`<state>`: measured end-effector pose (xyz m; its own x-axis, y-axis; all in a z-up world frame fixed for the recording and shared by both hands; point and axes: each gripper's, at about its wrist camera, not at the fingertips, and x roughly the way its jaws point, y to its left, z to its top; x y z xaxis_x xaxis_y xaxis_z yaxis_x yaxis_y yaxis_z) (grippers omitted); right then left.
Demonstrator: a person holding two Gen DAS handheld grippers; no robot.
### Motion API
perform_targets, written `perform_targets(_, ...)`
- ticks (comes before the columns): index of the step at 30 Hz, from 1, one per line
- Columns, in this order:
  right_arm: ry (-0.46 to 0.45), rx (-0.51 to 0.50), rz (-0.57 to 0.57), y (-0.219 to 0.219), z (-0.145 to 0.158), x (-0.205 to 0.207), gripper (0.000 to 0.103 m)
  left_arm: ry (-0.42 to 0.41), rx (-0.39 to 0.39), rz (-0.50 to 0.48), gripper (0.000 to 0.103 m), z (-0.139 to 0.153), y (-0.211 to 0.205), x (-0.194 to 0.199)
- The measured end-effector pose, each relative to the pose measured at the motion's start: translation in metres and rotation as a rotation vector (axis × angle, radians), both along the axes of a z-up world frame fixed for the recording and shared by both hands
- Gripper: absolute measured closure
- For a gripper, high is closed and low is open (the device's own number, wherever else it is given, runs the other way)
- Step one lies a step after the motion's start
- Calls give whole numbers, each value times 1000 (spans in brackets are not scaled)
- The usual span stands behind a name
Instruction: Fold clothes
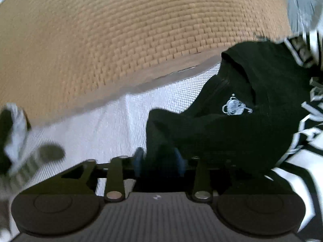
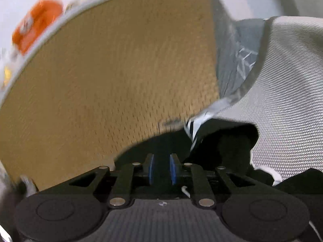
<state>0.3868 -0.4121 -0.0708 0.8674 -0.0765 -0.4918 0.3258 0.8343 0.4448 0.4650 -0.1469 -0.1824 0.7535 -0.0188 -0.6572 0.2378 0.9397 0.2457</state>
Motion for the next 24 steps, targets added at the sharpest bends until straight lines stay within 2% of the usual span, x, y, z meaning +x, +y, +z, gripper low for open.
perform_targets(1, 21, 12, 47, 3, -3, 4, 81, 7, -19, 9, 52, 1, 4, -3)
perform_targets(3, 38, 64, 170, 11, -8, 9, 81, 21, -56, 26, 51, 2, 13, -10)
perform_targets(5, 55, 108, 294, 23, -13, 14, 74, 36, -94, 44, 50, 3, 21, -17)
perform_targets(6, 72, 96, 341, 33, -14, 16, 74, 43, -112, 53, 49, 4, 25, -20)
perform_targets(8, 111, 2, 384, 54, -15, 19, 74, 75, -165, 80, 47, 2, 33, -22)
perform_targets(10, 156, -91, 407, 69, -17, 20, 73, 128, -251, 122, 46, -1, 42, -23)
perform_targets(13, 223, -113, 429, 70, -28, 22, 56, 183, -381, 172, 41, -4, 53, -19)
perform_targets(14, 237, -104, 426, 67, -32, 22, 55, 194, -407, 181, 39, -5, 55, -16)
perform_targets(16, 251, -83, 424, 63, -37, 22, 55, 210, -426, 176, 32, -6, 52, -14)
perform_targets(18, 259, -69, 432, 61, -39, 22, 54, 221, -429, 145, 32, -7, 47, -13)
perform_targets(21, 271, -59, 455, 62, -40, 23, 53, 208, -382, 91, 38, -10, 34, -12)
perform_targets(23, 278, -60, 489, 67, -41, 23, 52, 192, -342, 64, 46, -11, 27, -12)
perform_targets(24, 282, -61, 507, 71, -42, 23, 52, 183, -331, 46, 56, -11, 23, -13)
